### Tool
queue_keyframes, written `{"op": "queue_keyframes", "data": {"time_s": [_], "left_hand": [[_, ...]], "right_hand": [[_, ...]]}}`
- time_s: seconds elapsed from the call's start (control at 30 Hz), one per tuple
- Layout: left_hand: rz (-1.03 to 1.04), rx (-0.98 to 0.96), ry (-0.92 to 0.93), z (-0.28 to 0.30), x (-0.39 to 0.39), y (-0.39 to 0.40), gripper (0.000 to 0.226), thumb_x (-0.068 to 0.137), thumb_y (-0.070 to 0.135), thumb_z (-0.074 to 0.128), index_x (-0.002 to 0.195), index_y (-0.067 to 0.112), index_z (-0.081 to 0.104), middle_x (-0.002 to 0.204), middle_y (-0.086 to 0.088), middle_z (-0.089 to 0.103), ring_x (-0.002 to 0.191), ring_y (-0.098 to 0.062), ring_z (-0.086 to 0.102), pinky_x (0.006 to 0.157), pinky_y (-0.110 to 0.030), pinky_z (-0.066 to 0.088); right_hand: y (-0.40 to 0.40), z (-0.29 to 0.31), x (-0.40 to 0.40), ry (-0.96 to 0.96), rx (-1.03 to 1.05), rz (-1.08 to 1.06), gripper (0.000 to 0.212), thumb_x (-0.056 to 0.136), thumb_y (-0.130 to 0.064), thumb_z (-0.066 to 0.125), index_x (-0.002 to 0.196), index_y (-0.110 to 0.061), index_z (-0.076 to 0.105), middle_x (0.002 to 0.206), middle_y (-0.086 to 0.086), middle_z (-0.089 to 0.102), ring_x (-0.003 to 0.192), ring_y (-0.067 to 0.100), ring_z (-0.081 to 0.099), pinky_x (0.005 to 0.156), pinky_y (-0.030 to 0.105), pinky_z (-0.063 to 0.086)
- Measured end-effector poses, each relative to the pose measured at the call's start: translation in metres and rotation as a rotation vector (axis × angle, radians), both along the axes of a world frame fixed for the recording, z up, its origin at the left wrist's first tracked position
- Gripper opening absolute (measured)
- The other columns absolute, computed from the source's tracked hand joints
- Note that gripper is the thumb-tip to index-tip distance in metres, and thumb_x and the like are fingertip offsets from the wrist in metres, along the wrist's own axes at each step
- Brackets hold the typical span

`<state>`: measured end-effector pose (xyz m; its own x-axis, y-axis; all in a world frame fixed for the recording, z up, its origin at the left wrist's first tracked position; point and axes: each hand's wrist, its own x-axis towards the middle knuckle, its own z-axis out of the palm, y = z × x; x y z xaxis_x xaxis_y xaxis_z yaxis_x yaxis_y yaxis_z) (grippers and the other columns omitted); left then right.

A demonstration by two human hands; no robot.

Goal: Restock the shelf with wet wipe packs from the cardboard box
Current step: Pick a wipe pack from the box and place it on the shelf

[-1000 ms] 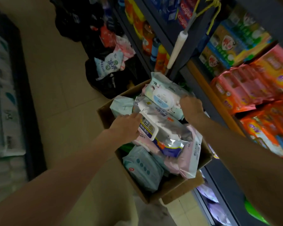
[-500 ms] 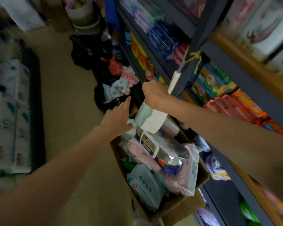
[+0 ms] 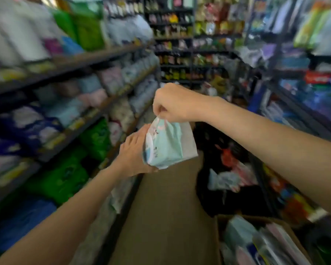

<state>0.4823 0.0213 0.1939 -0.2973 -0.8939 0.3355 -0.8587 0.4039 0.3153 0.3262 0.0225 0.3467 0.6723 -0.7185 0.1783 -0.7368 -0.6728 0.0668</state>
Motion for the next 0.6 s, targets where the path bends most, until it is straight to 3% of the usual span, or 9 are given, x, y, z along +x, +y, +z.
{"op": "queue_keyframes", "data": {"time_s": [0.1, 0.2, 0.3, 0.4, 0.5, 0.6], "left_hand": [[0.157, -0.079, 0.085, 0.051, 0.103, 0.03, 0.133, 0.036, 0.078, 0.058, 0.148, 0.022, 0.014, 0.149, 0.006, 0.028, 0.138, -0.018, 0.027, 0.114, -0.038, 0.023], [0.3, -0.285, 0.088, 0.106, 0.199, 0.071, 0.11, 0.04, 0.068, 0.061, 0.134, 0.016, 0.039, 0.123, 0.001, 0.052, 0.115, -0.02, 0.05, 0.099, -0.03, 0.034], [0.496, -0.517, -0.09, 0.165, 0.27, 0.126, 0.105, 0.041, 0.066, 0.051, 0.127, 0.006, 0.045, 0.112, -0.009, 0.053, 0.106, -0.027, 0.047, 0.091, -0.036, 0.032], [0.626, -0.707, -0.341, 0.208, 0.329, 0.182, 0.096, 0.046, 0.065, 0.054, 0.121, 0.006, 0.047, 0.109, -0.015, 0.056, 0.099, -0.023, 0.037, 0.091, -0.037, 0.027], [0.679, -0.774, -0.581, 0.235, 0.371, 0.236, 0.089, 0.057, 0.072, 0.049, 0.118, 0.008, 0.048, 0.109, -0.014, 0.058, 0.1, -0.024, 0.038, 0.09, -0.038, 0.026], [0.791, -0.778, -0.685, 0.248, 0.404, 0.282, 0.089, 0.061, 0.076, 0.051, 0.121, 0.011, 0.048, 0.113, -0.009, 0.056, 0.104, -0.023, 0.04, 0.095, -0.038, 0.026]], "right_hand": [[0.014, 0.061, 0.088, -0.026, -0.104, 0.22, 0.021, 0.082, -0.004, 0.057, 0.063, -0.014, 0.056, 0.057, -0.009, 0.053, 0.054, 0.008, 0.047, 0.066, 0.028, 0.042], [0.03, 0.112, 0.166, -0.136, -0.235, 0.343, 0.016, 0.086, -0.012, 0.058, 0.091, -0.008, 0.073, 0.09, 0.003, 0.071, 0.083, 0.015, 0.061, 0.074, 0.02, 0.039], [0.043, 0.143, 0.226, -0.343, -0.351, 0.371, 0.018, 0.087, -0.014, 0.059, 0.099, -0.009, 0.072, 0.101, 0.008, 0.071, 0.09, 0.017, 0.06, 0.07, 0.017, 0.03], [0.057, 0.149, 0.281, -0.512, -0.332, 0.42, 0.017, 0.087, -0.012, 0.06, 0.098, -0.008, 0.072, 0.1, 0.01, 0.07, 0.092, 0.02, 0.061, 0.075, 0.019, 0.034], [0.074, 0.145, 0.337, -0.559, -0.265, 0.509, 0.016, 0.087, -0.011, 0.06, 0.097, -0.006, 0.071, 0.1, 0.012, 0.069, 0.093, 0.022, 0.062, 0.078, 0.023, 0.041], [0.099, 0.146, 0.389, -0.663, -0.204, 0.624, 0.015, 0.087, -0.012, 0.06, 0.098, -0.007, 0.068, 0.105, 0.011, 0.062, 0.087, 0.014, 0.054, 0.073, 0.015, 0.041]]}}
